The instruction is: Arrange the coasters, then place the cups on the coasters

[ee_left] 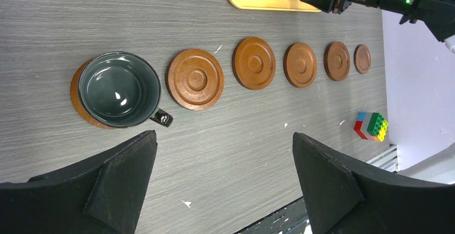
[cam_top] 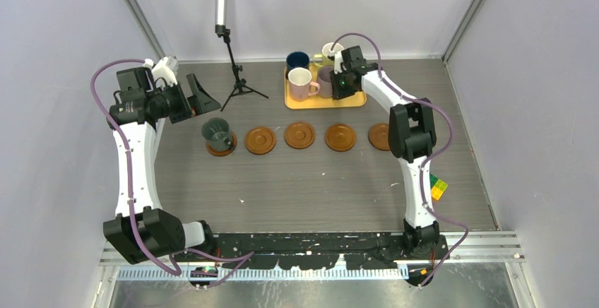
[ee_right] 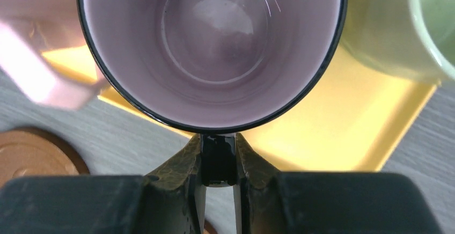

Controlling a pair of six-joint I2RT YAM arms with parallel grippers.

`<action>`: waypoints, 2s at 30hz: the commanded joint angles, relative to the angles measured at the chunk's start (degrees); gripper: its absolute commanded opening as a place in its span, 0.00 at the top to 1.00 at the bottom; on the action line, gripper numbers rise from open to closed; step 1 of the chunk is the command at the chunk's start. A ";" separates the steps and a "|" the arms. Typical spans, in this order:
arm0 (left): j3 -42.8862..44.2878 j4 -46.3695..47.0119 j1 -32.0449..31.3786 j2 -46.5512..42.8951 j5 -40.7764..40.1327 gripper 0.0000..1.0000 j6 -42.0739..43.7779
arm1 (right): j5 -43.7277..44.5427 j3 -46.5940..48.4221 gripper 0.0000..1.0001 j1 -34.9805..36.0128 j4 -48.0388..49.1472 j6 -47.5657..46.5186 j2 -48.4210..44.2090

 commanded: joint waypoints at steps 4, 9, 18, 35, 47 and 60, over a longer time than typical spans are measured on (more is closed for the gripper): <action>0.88 1.74 -0.06 -2.98 -0.34 0.00 -0.46 | -2.88 -5.51 0.99 -1.03 6.08 -0.36 -16.10; 1.18 1.73 -0.04 -3.55 -1.32 0.00 -0.56 | -5.33 -5.70 1.00 -0.74 4.10 2.90 -21.96; 0.81 1.81 -0.05 -3.57 -2.40 0.00 -0.79 | 1.79 -8.71 1.00 9.00 -0.26 7.76 -31.43; 0.45 2.36 -0.05 -4.63 -5.75 0.00 -2.06 | 25.36 -16.10 1.00 36.58 11.96 15.27 -24.31; -0.28 3.21 -0.04 -4.55 -5.89 0.00 -2.16 | 28.10 -12.92 1.00 39.16 15.19 17.19 -14.67; -0.99 3.89 -0.11 -3.95 -5.78 0.00 -2.15 | 27.48 -13.26 1.00 39.63 15.53 21.01 -10.95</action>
